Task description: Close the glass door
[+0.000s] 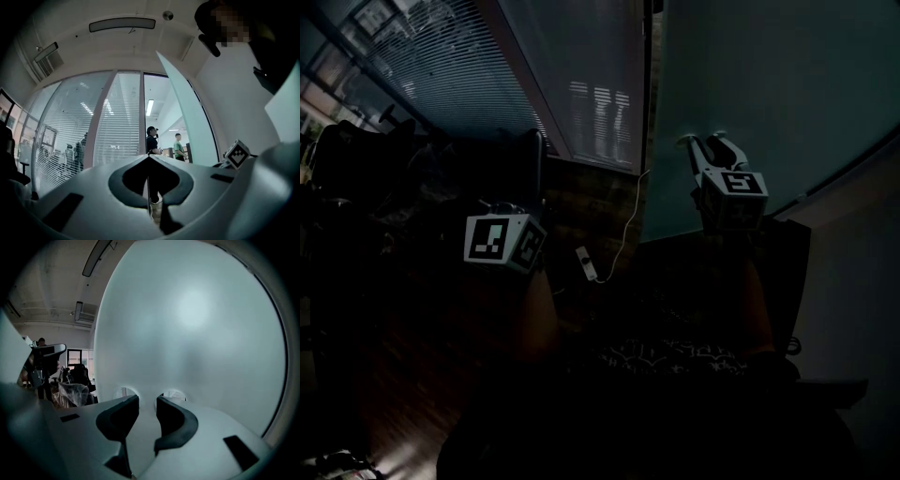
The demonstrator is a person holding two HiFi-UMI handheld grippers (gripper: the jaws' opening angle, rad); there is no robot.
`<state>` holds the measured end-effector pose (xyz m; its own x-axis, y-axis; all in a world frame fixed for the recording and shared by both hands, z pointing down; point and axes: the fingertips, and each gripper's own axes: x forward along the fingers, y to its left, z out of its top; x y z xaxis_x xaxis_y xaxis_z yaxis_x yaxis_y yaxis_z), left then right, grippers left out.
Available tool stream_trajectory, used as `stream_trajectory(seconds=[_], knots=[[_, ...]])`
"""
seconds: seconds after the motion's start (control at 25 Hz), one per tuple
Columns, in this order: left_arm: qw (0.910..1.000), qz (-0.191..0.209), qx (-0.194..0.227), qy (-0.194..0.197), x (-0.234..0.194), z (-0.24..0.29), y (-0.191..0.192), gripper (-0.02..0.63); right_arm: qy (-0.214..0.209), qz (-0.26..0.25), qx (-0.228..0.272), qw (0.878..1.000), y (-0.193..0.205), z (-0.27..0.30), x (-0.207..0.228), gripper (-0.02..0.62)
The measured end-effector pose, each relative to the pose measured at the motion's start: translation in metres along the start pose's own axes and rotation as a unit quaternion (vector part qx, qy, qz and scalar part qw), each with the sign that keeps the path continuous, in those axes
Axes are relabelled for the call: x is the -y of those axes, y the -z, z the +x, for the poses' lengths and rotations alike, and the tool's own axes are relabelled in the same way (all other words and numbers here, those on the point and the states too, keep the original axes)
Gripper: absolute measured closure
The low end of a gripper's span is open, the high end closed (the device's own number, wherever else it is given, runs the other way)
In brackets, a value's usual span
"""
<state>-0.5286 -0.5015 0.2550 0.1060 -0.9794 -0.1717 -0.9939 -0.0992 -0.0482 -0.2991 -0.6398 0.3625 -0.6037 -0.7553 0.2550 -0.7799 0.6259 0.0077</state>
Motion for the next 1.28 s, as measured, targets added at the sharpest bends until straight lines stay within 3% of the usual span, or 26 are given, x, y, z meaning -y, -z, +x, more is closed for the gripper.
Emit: stream_trajectory(seconds=[0.12,0.56,0.88,1.28], knots=[[0.9998,-0.011,0.007,-0.012,-0.013,0.016,0.009,0.604,-0.003,0.000,-0.005,1.000,-0.003,0.020,0.005,0.479],[0.9990,0.013,0.014,-0.039,-0.038,0.085,0.007,0.604,-0.001,-0.004,0.001,1.000,-0.023,0.084,0.021,0.482],[0.9987,0.020,0.013,-0.046,-0.042,0.096,0.016,0.604,0.001,-0.002,0.005,1.000,-0.027,0.110,0.033,0.482],[0.9999,-0.005,0.013,-0.004,-0.069,0.173,0.029,0.604,0.013,0.001,0.008,1.000,-0.044,0.161,0.048,0.482]])
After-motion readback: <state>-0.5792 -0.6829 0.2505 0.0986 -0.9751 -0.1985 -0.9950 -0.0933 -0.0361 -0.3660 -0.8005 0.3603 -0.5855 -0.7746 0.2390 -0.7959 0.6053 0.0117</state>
